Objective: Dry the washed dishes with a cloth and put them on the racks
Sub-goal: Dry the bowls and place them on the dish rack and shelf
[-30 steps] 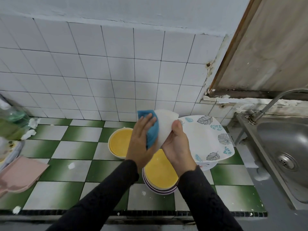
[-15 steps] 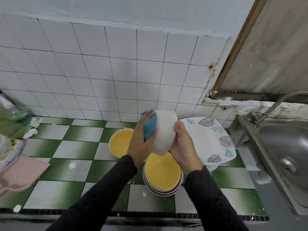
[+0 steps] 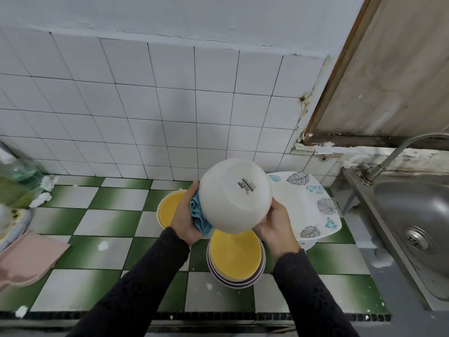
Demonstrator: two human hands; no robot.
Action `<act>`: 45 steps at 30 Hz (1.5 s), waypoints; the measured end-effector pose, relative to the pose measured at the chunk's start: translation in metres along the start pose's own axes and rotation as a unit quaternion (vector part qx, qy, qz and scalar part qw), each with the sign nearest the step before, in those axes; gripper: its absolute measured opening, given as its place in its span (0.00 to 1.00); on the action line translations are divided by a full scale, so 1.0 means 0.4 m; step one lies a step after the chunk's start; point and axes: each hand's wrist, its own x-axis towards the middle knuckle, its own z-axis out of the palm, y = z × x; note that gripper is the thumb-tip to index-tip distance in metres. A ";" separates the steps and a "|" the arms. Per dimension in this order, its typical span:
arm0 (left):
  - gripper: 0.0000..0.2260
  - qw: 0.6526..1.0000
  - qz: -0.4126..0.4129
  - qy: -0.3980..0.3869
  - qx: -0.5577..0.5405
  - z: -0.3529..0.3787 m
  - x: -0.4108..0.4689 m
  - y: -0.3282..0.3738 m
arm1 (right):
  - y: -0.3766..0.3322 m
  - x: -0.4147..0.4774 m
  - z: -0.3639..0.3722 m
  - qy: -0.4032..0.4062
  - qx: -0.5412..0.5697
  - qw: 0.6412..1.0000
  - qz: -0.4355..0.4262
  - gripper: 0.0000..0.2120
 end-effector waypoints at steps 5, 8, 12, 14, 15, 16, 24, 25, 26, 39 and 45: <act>0.11 0.999 0.033 0.017 0.040 0.045 -0.025 0.038 | 0.011 0.000 -0.019 0.043 -0.122 0.991 -0.016 0.24; 0.09 0.998 0.029 0.032 0.053 0.088 -0.038 0.037 | 0.025 -0.025 -0.001 -0.026 -0.177 0.984 0.004 0.36; 0.14 0.997 0.011 0.030 0.072 0.120 -0.051 0.003 | 0.071 -0.061 0.012 -0.142 -0.152 0.977 0.047 0.44; 0.14 0.997 0.012 -0.003 0.071 0.126 -0.059 -0.004 | 0.081 -0.069 0.007 -0.146 -0.107 0.980 0.083 0.42; 0.11 0.995 0.032 -0.005 0.090 0.132 -0.064 -0.007 | 0.082 -0.076 0.009 -0.156 -0.089 0.978 0.106 0.42; 0.07 0.987 0.080 0.010 0.140 0.134 -0.065 -0.012 | 0.082 -0.082 0.013 -0.160 -0.067 0.976 0.131 0.43; 0.18 0.509 0.415 -0.066 0.751 0.003 0.044 -0.038 | 0.097 -0.084 0.002 -0.085 0.069 0.966 0.235 0.49; 0.20 0.493 0.375 -0.078 0.781 0.002 0.043 -0.035 | 0.097 -0.083 0.000 -0.085 0.063 0.966 0.235 0.49; 0.23 0.479 0.334 -0.085 0.807 0.000 0.045 -0.037 | 0.097 -0.081 -0.001 -0.088 0.051 0.968 0.231 0.49; 0.12 0.837 -0.052 -0.063 0.542 0.168 -0.096 -0.004 | 0.096 -0.083 0.017 -0.027 0.000 0.993 0.112 0.34; 0.11 0.984 0.011 -0.043 0.171 0.189 -0.103 0.001 | 0.102 -0.069 0.046 -0.042 0.047 0.989 0.131 0.38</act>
